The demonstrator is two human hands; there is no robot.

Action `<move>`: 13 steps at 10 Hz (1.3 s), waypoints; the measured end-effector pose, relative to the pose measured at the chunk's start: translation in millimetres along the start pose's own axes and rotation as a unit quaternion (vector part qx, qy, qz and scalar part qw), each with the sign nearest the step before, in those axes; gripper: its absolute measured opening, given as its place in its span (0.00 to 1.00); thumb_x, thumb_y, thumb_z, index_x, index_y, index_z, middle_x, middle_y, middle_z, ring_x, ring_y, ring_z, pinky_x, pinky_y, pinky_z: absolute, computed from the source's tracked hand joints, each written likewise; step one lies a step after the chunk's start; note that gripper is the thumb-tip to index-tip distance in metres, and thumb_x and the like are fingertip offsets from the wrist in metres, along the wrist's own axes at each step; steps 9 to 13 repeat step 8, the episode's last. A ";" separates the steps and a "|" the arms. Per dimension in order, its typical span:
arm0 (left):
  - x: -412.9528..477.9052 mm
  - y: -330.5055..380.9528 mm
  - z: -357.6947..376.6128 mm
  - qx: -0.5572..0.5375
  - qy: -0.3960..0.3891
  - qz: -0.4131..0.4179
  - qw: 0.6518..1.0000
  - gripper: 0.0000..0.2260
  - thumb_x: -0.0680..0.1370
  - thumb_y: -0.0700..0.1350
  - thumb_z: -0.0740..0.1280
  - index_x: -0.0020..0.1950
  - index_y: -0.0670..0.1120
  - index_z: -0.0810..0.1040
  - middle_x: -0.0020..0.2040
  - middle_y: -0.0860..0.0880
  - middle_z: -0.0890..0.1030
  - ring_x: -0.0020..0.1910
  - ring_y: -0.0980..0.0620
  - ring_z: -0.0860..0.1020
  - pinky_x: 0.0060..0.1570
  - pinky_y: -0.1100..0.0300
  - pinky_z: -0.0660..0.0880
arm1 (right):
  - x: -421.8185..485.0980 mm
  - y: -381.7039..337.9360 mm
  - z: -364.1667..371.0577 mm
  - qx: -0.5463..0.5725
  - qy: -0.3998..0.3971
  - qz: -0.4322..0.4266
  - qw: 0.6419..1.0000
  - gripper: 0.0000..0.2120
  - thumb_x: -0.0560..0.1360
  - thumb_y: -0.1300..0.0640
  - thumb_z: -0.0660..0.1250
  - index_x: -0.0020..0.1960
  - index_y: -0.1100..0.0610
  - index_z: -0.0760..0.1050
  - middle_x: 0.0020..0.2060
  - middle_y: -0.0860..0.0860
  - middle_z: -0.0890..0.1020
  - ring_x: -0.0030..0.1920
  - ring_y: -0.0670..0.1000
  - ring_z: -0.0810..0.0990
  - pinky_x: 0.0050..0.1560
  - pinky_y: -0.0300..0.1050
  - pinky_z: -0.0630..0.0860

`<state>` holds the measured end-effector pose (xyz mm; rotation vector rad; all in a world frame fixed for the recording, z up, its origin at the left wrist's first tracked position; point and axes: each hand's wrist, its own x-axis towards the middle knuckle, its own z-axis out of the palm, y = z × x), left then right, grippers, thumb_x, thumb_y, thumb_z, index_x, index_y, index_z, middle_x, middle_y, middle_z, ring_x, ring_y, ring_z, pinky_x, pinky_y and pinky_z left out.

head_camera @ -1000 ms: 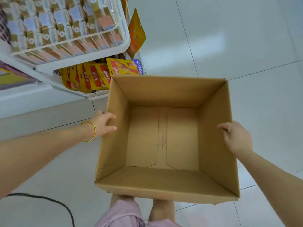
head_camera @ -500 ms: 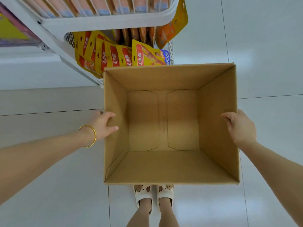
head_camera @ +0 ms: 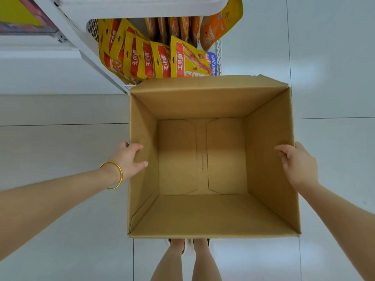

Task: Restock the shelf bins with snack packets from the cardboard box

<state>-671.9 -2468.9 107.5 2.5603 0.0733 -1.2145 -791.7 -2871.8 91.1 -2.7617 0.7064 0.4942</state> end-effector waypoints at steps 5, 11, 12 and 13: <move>29.7 4.8 9.4 0.012 0.042 -0.028 0.999 0.29 0.76 0.48 0.69 0.74 0.45 0.63 0.67 0.40 0.63 0.61 0.40 0.72 0.64 0.53 0.67 | 50.4 -14.1 18.8 -0.038 -0.084 0.025 0.995 0.18 0.82 0.59 0.57 0.71 0.57 0.69 0.63 0.59 0.70 0.50 0.64 0.78 0.46 0.48 0.71; -0.9 24.5 -15.4 0.039 -0.019 -0.079 0.996 0.29 0.75 0.50 0.69 0.74 0.50 0.63 0.71 0.41 0.61 0.67 0.40 0.67 0.64 0.50 0.66 | 5.7 -53.2 -22.7 -0.053 -0.057 0.038 0.996 0.21 0.78 0.46 0.63 0.69 0.50 0.70 0.72 0.58 0.61 0.70 0.62 0.63 0.66 0.59 0.66; -0.9 24.5 -15.4 0.039 -0.019 -0.079 0.996 0.29 0.75 0.50 0.69 0.74 0.50 0.63 0.71 0.41 0.61 0.67 0.40 0.67 0.64 0.50 0.66 | 5.7 -53.2 -22.7 -0.053 -0.057 0.038 0.996 0.21 0.78 0.46 0.63 0.69 0.50 0.70 0.72 0.58 0.61 0.70 0.62 0.63 0.66 0.59 0.66; -0.9 24.5 -15.4 0.039 -0.019 -0.079 0.996 0.29 0.75 0.50 0.69 0.74 0.50 0.63 0.71 0.41 0.61 0.67 0.40 0.67 0.64 0.50 0.66 | 5.7 -53.2 -22.7 -0.053 -0.057 0.038 0.996 0.21 0.78 0.46 0.63 0.69 0.50 0.70 0.72 0.58 0.61 0.70 0.62 0.63 0.66 0.59 0.66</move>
